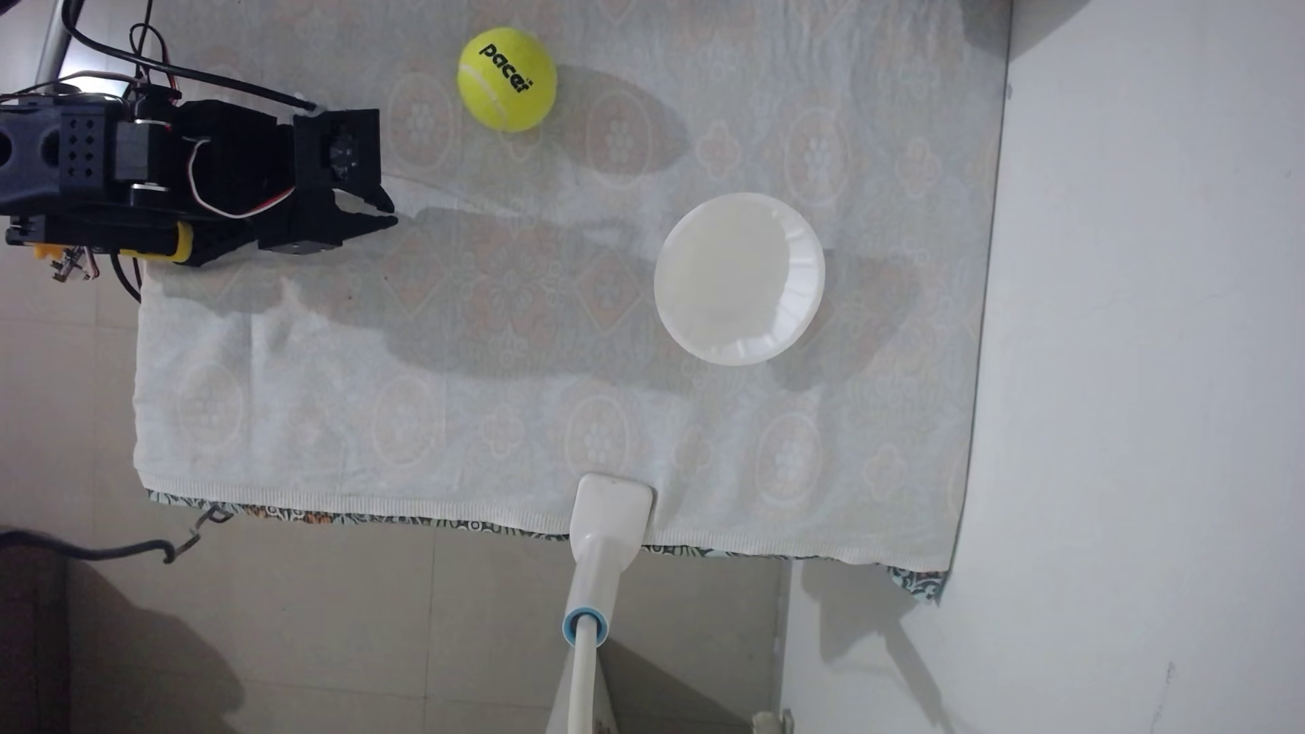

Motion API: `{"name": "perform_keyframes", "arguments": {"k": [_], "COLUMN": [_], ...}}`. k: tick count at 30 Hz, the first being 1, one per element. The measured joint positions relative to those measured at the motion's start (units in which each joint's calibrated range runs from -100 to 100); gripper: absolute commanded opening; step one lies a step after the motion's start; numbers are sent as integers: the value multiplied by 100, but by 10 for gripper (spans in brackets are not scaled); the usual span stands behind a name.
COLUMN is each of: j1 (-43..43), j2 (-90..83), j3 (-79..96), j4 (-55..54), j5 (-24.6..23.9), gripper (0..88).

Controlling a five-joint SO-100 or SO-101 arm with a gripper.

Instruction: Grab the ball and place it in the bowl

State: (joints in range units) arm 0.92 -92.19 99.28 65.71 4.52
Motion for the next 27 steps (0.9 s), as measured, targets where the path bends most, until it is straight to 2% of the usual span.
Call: {"name": "perform_keyframes", "arguments": {"k": [27], "j1": [-115], "j2": [0], "j3": [0], "j4": [0], "j5": [20], "gripper": [12]}}
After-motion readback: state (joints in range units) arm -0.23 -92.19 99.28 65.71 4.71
